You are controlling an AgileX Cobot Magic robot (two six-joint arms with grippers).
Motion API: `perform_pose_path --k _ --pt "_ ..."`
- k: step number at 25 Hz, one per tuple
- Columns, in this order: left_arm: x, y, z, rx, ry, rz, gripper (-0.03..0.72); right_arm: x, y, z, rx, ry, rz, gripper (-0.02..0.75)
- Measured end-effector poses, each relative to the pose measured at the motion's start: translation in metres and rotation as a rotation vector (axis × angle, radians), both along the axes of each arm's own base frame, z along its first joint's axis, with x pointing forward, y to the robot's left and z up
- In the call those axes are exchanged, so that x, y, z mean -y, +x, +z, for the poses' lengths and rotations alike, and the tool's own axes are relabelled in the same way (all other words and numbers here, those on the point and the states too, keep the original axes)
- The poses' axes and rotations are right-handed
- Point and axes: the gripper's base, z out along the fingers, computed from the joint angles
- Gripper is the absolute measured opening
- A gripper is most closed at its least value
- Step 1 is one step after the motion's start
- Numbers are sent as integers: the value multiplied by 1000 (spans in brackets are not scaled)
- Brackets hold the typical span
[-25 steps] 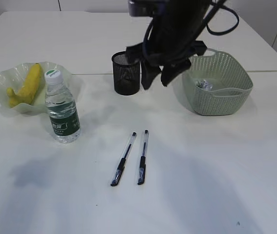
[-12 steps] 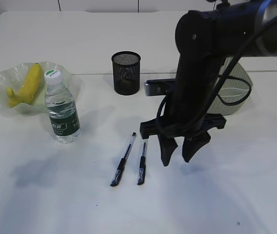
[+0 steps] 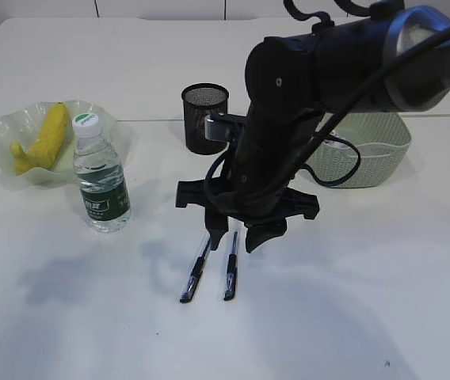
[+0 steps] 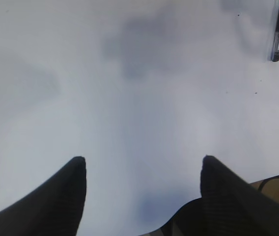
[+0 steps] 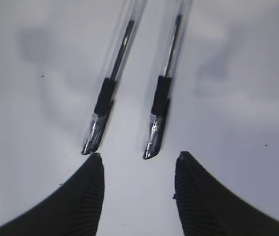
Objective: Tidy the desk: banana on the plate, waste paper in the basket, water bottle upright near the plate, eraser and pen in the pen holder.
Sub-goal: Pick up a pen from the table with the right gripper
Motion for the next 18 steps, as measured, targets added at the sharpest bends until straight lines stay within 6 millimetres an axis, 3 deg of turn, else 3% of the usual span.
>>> perform_pose_path --k 5,11,18 --pt "0 0 0 0 -2 0 513 4 3 -1 12 -35 -67 347" --pt "0 0 0 0 -4 1 512 -3 9 -27 -66 -72 -86 347" --pt "0 0 0 0 -4 1 512 -11 19 -34 -91 -84 -85 347"
